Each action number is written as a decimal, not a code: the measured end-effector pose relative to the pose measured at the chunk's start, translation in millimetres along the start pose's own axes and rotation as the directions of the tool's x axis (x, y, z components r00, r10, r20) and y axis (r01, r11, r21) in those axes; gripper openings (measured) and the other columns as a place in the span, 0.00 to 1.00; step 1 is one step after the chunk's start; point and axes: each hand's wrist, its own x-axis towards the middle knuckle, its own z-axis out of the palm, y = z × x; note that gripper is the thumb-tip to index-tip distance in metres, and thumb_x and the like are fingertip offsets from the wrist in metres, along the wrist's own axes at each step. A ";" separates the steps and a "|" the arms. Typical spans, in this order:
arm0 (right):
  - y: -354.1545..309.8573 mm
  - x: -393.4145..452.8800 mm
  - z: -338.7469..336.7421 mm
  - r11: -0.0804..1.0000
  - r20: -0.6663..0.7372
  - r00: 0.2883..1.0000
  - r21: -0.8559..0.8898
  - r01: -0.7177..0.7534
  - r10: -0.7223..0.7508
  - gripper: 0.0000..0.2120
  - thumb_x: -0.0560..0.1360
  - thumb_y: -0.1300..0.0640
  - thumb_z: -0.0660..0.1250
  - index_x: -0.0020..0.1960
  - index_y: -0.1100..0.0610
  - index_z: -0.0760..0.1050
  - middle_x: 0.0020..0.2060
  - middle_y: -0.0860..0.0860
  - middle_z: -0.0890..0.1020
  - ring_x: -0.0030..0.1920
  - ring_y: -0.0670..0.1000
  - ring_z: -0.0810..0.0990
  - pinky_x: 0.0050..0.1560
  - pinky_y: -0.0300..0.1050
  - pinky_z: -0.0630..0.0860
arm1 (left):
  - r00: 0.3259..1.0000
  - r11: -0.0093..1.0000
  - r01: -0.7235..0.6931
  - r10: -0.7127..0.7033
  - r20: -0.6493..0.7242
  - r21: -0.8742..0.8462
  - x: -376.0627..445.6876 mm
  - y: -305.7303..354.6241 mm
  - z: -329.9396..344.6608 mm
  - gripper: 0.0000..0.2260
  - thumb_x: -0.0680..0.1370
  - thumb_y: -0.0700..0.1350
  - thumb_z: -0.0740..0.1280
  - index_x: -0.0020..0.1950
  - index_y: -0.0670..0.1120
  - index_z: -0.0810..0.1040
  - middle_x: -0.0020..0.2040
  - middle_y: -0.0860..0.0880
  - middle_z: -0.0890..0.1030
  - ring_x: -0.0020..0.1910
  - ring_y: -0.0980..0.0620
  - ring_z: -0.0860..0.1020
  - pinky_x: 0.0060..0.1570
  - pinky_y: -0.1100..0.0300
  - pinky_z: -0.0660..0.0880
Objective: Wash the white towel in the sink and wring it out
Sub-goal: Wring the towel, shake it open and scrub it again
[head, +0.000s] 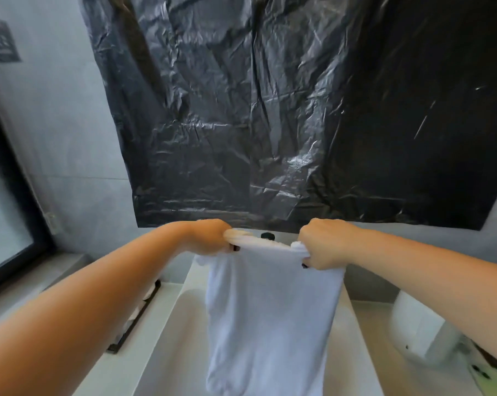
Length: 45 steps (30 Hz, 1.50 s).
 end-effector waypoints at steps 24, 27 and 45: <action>69.2 -59.6 -220.5 0.950 -0.573 0.776 0.017 -0.312 0.265 0.14 0.75 0.51 0.65 0.32 0.52 0.71 0.30 0.50 0.76 0.32 0.50 0.75 0.35 0.47 0.72 | 0.756 0.929 -0.354 0.217 -0.617 -0.108 -61.6 58.3 -176.9 0.09 0.69 0.48 0.78 0.37 0.54 0.78 0.35 0.53 0.79 0.35 0.51 0.76 0.33 0.61 0.71; 57.5 -59.0 -189.0 0.955 -0.488 0.825 0.077 -0.286 0.286 0.14 0.74 0.51 0.64 0.30 0.53 0.71 0.28 0.49 0.75 0.31 0.50 0.75 0.38 0.51 0.76 | 0.856 0.933 -0.319 0.208 -0.473 -0.167 -60.9 47.3 -151.0 0.09 0.70 0.49 0.77 0.41 0.47 0.80 0.31 0.48 0.75 0.29 0.49 0.71 0.30 0.60 0.68; -40.9 19.4 184.9 0.615 0.355 0.906 0.668 -0.419 0.231 0.21 0.67 0.48 0.77 0.35 0.53 0.65 0.34 0.47 0.69 0.37 0.49 0.69 0.31 0.40 0.60 | 0.990 0.935 0.082 -0.038 0.132 -0.345 62.7 -75.2 171.1 0.14 0.66 0.52 0.81 0.46 0.52 0.79 0.46 0.50 0.83 0.44 0.53 0.79 0.36 0.66 0.71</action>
